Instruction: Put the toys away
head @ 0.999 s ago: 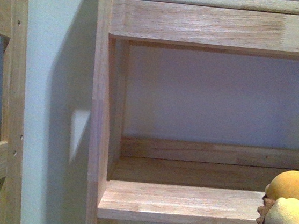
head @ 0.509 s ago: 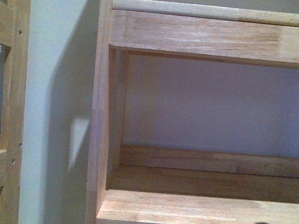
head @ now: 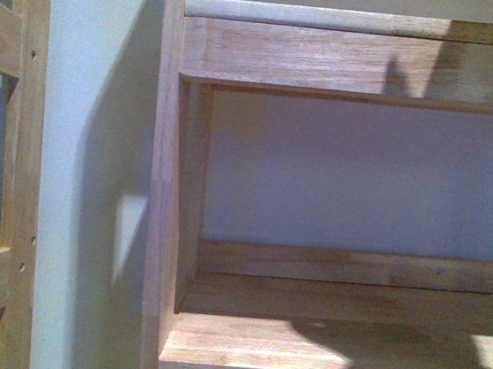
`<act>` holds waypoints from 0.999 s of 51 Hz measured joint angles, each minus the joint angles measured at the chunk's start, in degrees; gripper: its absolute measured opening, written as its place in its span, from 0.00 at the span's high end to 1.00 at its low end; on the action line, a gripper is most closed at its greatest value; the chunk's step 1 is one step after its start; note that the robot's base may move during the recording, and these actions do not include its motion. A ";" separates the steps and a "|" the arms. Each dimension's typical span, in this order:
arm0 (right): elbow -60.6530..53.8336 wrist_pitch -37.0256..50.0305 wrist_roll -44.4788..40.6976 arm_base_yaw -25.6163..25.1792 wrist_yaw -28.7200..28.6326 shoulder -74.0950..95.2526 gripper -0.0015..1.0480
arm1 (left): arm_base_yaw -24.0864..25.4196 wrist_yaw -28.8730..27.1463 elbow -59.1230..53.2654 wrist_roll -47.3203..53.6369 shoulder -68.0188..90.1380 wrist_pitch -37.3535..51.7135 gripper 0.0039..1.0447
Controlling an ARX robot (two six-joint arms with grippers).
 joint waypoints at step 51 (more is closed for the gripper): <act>59.76 -10.88 20.06 17.88 -1.42 50.64 0.92 | 0.00 0.00 0.00 0.00 0.00 0.00 0.06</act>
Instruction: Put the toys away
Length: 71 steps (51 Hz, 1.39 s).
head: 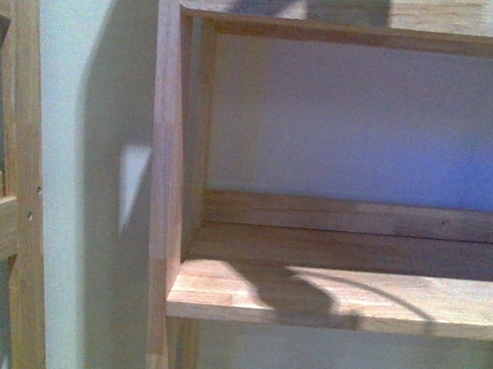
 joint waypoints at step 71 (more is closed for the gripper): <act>21.68 -7.06 11.47 3.72 -1.05 20.11 0.92 | 0.00 0.00 0.00 0.00 0.00 0.00 0.06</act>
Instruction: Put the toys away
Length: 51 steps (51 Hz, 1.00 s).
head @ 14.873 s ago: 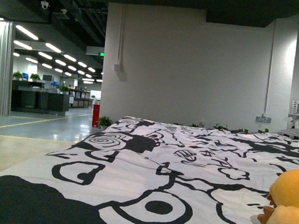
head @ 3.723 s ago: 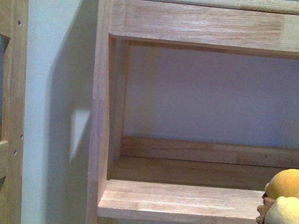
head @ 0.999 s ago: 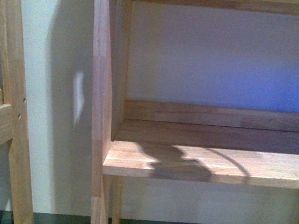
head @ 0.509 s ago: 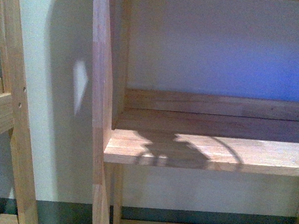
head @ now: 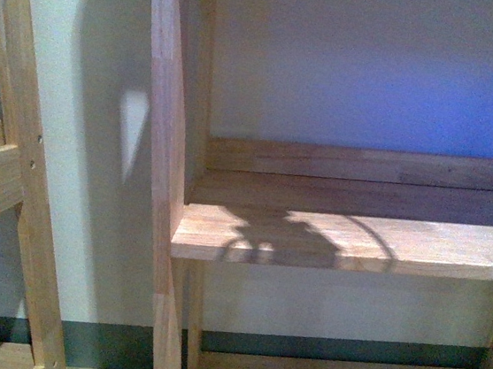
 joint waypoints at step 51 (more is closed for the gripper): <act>-16.61 16.76 -15.26 0.87 21.09 -9.99 0.06 | 0.00 0.00 0.00 0.00 0.00 0.00 0.06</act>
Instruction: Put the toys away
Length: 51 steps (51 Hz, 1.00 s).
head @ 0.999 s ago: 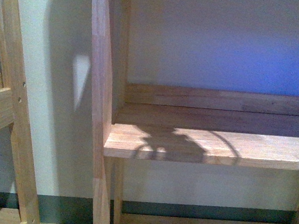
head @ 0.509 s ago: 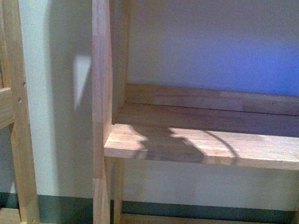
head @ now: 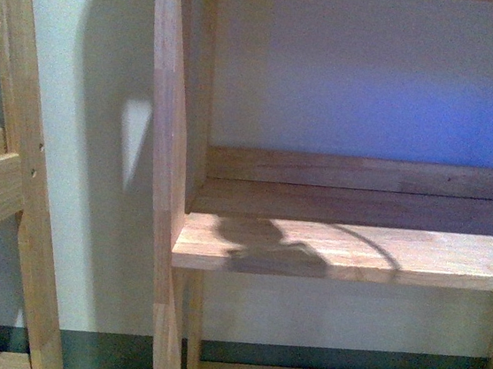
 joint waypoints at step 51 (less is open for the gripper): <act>-81.26 12.00 -22.99 3.02 4.52 -71.08 0.06 | 0.00 0.00 0.00 0.00 0.00 0.00 0.06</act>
